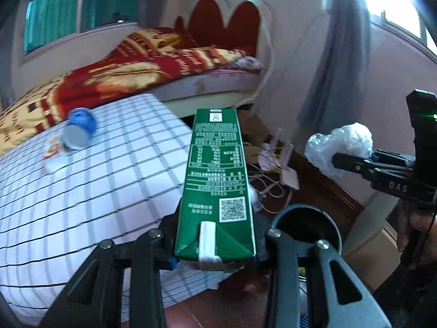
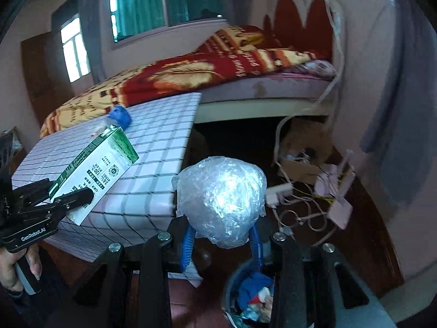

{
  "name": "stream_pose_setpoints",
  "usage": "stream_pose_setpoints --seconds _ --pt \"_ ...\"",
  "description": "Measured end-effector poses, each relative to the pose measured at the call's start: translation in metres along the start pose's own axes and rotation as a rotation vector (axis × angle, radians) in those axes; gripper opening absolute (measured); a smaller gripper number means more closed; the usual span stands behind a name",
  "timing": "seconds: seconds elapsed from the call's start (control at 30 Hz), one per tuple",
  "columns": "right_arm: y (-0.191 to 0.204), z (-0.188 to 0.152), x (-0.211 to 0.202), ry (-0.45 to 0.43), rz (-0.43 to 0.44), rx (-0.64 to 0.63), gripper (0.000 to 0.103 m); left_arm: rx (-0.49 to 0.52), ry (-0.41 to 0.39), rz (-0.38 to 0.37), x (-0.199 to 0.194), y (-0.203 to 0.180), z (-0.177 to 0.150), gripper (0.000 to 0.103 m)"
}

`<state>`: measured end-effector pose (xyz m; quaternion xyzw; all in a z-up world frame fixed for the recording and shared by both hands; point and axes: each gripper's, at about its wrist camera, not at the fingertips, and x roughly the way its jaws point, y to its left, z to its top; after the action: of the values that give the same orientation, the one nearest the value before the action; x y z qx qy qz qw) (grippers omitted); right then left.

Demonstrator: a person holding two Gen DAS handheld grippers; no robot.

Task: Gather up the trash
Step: 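Lift carton and plastic bag toward the black bin with both tools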

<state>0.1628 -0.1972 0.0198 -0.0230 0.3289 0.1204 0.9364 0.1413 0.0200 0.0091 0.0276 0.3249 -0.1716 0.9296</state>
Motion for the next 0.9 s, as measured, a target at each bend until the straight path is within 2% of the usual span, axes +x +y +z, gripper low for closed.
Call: stream_pose_setpoints --seconds 0.53,0.9 --pt "-0.083 -0.058 -0.024 0.052 -0.127 0.107 0.037 0.148 0.1 -0.175 0.043 -0.103 -0.015 0.038" --pt "-0.123 -0.111 -0.005 0.174 -0.162 0.152 0.037 0.216 0.233 -0.246 0.086 -0.149 -0.044 0.038"
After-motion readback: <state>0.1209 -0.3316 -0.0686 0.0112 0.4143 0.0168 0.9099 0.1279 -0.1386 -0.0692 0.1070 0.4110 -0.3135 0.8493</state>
